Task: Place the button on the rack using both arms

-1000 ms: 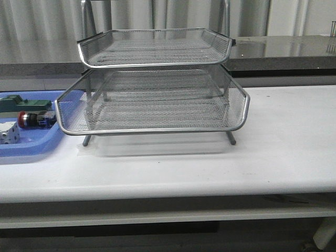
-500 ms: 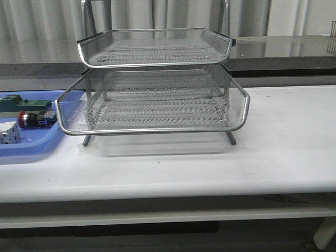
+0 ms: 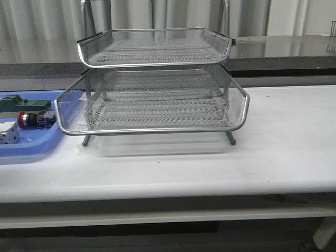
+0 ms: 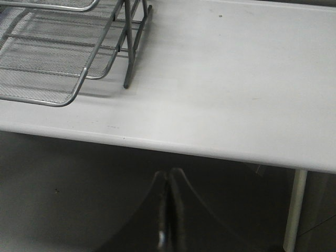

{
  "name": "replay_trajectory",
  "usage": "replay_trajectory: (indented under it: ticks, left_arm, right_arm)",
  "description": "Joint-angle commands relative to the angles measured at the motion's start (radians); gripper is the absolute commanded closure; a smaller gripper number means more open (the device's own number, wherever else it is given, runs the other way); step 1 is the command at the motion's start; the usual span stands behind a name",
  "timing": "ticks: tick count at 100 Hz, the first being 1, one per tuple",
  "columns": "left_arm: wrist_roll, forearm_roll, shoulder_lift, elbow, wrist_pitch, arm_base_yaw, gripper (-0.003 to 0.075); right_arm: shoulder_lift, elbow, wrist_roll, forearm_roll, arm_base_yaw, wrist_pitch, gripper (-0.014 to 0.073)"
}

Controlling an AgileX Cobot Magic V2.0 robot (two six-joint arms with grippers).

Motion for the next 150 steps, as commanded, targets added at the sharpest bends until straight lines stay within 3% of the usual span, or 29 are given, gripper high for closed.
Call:
replay_trajectory:
  ticks: [1,20,50,87,150]
  left_arm:
    - [0.063,-0.02,-0.024,-0.037,-0.1,-0.007,0.0102]
    - [0.16,-0.02,0.043,-0.138,-0.104,-0.007,0.0102]
    - [0.406,-0.038,0.287,-0.465,0.17,-0.007,0.0102]
    - [0.461,-0.07,0.553,-0.772,0.339,-0.007,0.0102]
    - [0.51,-0.051,0.748,-0.882,0.328,-0.007,0.0102]
  right_arm:
    - [0.008,-0.023,0.001,-0.004,-0.002,-0.065,0.0664]
    - [0.008,-0.023,0.001,-0.004,-0.002,-0.065,0.0664]
    - [0.008,-0.023,0.001,-0.004,-0.002,-0.065,0.0664]
    - [0.008,-0.023,0.001,-0.004,-0.002,-0.065,0.0664]
    - [0.008,-0.023,0.001,-0.004,-0.002,-0.065,0.0664]
